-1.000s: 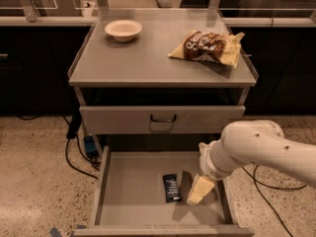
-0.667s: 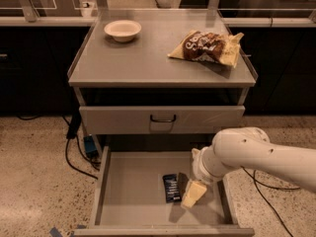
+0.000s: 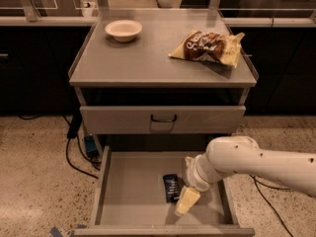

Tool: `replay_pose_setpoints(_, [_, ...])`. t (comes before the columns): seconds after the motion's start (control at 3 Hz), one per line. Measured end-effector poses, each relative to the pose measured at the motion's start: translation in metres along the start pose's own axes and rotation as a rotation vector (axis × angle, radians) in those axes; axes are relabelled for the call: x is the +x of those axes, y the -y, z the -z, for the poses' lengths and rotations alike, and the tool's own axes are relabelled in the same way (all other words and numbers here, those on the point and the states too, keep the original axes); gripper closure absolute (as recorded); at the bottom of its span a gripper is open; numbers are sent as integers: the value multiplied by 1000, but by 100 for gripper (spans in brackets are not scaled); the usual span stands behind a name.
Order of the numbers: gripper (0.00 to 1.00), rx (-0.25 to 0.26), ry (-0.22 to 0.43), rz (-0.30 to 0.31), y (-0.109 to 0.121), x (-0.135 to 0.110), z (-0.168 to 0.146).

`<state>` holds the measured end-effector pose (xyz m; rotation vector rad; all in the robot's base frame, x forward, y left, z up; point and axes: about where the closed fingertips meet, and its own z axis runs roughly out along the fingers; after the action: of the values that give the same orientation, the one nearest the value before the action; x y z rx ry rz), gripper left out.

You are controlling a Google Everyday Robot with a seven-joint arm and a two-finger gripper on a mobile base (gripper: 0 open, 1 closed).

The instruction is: Pick rxbar blueberry from middle drawer and place on counter

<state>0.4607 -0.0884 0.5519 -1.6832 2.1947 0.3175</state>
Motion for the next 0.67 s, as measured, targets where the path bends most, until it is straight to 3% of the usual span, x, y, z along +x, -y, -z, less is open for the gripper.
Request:
replay_pose_setpoints(0.33, [0, -35, 14, -1, -3, 8, -35])
replay_pose_setpoints(0.67, [0, -35, 7, 15, 0, 10, -67])
